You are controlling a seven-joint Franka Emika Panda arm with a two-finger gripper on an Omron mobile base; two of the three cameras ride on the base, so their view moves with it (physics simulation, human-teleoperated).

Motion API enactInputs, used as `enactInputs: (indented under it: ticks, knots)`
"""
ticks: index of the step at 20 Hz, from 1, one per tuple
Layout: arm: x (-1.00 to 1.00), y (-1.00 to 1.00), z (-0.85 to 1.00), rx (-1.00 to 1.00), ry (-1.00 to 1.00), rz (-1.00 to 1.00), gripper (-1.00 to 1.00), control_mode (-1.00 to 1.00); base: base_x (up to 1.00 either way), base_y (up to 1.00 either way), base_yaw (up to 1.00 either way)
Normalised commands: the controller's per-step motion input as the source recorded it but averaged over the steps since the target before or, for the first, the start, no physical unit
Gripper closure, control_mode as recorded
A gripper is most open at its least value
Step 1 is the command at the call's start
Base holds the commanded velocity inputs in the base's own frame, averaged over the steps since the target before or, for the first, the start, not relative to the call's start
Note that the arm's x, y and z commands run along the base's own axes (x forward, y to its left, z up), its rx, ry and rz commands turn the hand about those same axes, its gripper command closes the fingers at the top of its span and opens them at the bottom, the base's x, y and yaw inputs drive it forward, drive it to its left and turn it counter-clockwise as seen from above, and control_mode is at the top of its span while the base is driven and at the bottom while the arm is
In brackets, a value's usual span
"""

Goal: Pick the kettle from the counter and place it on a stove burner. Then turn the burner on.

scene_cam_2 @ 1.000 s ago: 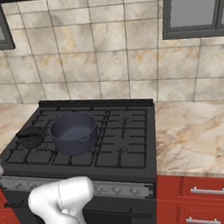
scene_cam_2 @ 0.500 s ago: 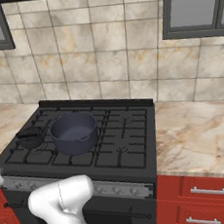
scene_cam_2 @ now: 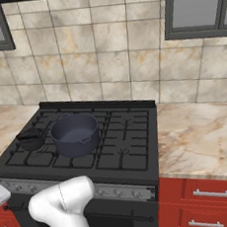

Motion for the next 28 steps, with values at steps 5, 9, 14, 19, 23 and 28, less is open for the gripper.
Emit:
enactInputs:
  ticks: [5, 9, 14, 19, 23, 28]
  knots:
    - [0.00, 0.15, -0.58, -0.17, -0.06, 0.00, -1.00, -1.00, 0.00, 0.00, 0.00]
    - [0.00, 0.24, -0.64, -0.18, -0.05, 0.00, -1.00, -1.00, 0.00, 0.00, 0.00]
    - [0.00, 0.33, -0.63, -0.15, -0.05, 0.00, -1.00, -1.00, 0.00, 0.00, 0.00]
    - [0.03, 0.40, -0.59, -0.10, -0.07, 0.00, -1.00, -1.00, 0.00, 0.00, 0.00]
    - [0.17, 0.31, -0.45, -0.04, -0.11, 0.00, -1.00, -1.00, 0.00, 0.00, 0.00]
    - [0.22, 0.22, -0.36, -0.01, -0.11, -0.06, -1.00, -1.00, 0.00, 0.00, 0.00]
